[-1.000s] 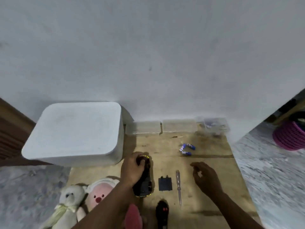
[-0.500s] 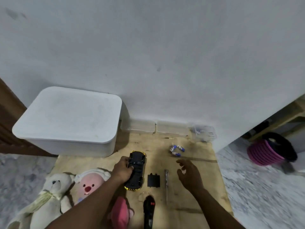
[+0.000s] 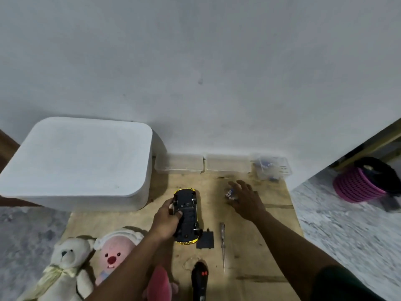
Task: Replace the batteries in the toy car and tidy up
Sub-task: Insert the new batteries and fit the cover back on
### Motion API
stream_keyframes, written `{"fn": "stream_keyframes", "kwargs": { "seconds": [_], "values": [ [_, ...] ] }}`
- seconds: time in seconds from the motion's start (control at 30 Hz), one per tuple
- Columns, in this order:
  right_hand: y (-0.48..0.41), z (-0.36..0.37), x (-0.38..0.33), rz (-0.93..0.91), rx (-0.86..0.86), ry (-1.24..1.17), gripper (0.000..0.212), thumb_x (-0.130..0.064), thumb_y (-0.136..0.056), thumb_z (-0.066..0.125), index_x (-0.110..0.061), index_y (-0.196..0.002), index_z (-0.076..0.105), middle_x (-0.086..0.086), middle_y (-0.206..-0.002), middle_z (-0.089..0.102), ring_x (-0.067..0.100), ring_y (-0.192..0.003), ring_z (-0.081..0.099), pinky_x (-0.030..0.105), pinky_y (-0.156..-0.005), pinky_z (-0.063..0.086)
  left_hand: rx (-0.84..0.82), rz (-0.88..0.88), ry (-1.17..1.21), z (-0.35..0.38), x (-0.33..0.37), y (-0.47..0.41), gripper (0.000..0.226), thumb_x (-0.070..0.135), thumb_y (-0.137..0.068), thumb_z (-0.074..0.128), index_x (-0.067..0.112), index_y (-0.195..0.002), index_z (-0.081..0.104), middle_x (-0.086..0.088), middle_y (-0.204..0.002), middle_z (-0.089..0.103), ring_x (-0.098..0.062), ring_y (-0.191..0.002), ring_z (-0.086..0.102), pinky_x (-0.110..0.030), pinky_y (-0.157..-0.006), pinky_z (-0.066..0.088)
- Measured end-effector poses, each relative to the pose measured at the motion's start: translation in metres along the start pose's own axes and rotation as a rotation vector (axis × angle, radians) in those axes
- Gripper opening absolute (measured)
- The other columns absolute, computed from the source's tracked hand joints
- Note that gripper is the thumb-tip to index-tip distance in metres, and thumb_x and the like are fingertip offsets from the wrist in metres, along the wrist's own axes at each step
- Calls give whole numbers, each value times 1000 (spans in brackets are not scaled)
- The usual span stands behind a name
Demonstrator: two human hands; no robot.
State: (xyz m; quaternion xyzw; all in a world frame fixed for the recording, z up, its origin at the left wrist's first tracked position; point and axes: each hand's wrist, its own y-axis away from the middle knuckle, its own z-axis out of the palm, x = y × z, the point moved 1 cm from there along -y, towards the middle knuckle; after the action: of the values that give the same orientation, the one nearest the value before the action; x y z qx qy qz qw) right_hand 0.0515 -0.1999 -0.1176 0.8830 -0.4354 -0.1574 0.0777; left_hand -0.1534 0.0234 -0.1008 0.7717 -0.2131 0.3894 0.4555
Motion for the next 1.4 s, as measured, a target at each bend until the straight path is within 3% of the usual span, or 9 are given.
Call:
{"fn": "stream_keyframes", "kwargs": {
  "seconds": [0.3, 0.4, 0.6, 0.8, 0.97, 1.1, 1.17, 1.27, 1.4],
  "values": [
    [-13, 22, 3, -45, 103, 17, 31, -42, -101, 44, -28, -129, 49, 3, -129, 47, 25, -117, 47, 45, -90, 49, 11, 4, 108, -12, 15, 5, 47, 4, -98, 57, 21, -142, 51, 2, -93, 67, -18, -83, 68, -29, -77, 55],
    [-6, 35, 1, -13, 171, -18, 33, -41, -103, 40, -26, -131, 47, 5, -124, 49, 24, -108, 51, 44, -86, 51, 16, 0, 109, -14, 20, 6, 49, 4, -99, 57, 20, -144, 49, 3, -93, 66, -17, -84, 68, -30, -79, 56],
    [-1, 39, -4, 51, 186, 15, 34, -41, -105, 34, -22, -132, 42, 6, -115, 54, 23, -91, 59, 40, -71, 56, 4, 2, 147, -11, 35, 9, 51, 1, -101, 54, 19, -147, 46, 2, -85, 64, 2, -58, 67, -11, -50, 52],
    [-6, 35, -8, 59, 148, 67, 33, -37, -105, 35, -16, -128, 46, 9, -107, 62, 30, -84, 66, 44, -70, 56, -8, 1, 145, -11, 42, 12, 50, 2, -101, 55, 19, -147, 47, 4, -85, 64, -1, -66, 65, -10, -52, 52],
    [-3, 7, -21, 288, 222, -707, 26, -34, -102, 49, -13, -97, 61, 7, -76, 64, 23, -63, 63, 43, -58, 57, -33, 10, 195, -12, 49, 20, 48, 7, -102, 54, 22, -147, 46, 3, -89, 65, -4, -71, 69, -17, -60, 57],
    [26, -24, -49, 378, 69, -1442, 31, -28, -101, 53, -2, -113, 62, 10, -85, 58, 12, -52, 51, 23, -41, 43, -67, 33, 251, -13, 55, 34, 46, 6, -103, 52, 21, -145, 45, 1, -85, 66, 5, -57, 69, -15, -56, 56],
    [43, -34, -61, 335, 10, -1621, 28, -21, -102, 50, -3, -120, 59, 13, -98, 60, 11, -51, 46, 20, -39, 39, -86, 35, 310, -15, 58, 43, 41, 3, -103, 51, 23, -139, 46, -2, -90, 65, 2, -60, 70, -14, -55, 55],
    [72, -45, -84, 286, -87, -1745, 30, -20, -102, 46, -3, -126, 54, 7, -84, 56, 9, -48, 38, 20, -37, 33, -94, 51, 363, -21, 62, 59, 42, 4, -102, 53, 31, -134, 46, -7, -104, 60, -10, -80, 67, -15, -59, 55],
    [110, -57, -119, 256, -201, -1800, 32, -38, -102, 44, -8, -104, 56, 1, -68, 41, 10, -46, 32, 21, -35, 29, -83, 88, 357, -31, 59, 78, 40, 11, -102, 56, 34, -134, 49, -7, -115, 66, -24, -104, 69, -37, -90, 58]
  ]
}}
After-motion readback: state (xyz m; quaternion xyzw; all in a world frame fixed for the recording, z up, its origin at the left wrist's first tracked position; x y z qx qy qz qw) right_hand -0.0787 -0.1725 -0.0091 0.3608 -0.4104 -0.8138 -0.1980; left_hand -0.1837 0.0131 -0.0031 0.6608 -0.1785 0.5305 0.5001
